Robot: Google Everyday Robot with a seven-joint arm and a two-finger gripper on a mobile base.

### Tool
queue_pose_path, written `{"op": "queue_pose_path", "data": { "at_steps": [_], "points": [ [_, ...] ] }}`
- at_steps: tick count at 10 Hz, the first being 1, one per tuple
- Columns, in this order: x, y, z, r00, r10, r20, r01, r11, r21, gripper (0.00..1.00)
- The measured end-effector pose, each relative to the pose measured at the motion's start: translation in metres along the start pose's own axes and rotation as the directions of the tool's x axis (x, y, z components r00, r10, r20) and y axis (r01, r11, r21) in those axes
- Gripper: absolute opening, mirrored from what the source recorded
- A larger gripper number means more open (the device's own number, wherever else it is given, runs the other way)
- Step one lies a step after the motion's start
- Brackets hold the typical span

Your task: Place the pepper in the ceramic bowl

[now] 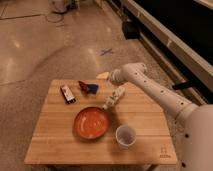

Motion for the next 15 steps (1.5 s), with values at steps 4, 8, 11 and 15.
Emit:
{"op": "queue_pose_path", "data": {
  "at_steps": [4,8,11,15],
  "points": [
    [-0.002,-0.018,0.034,0.986,-0.165,-0.001,0.165,0.986,-0.021,0.80],
    [-0.008,-0.035,0.066,0.964,-0.267,0.021,0.267,0.963,-0.036,0.80],
    [-0.011,-0.050,0.092,0.945,-0.325,0.045,0.327,0.944,-0.049,0.80],
    [-0.020,-0.066,0.120,0.922,-0.379,0.083,0.384,0.921,-0.062,0.80]
  ]
}}
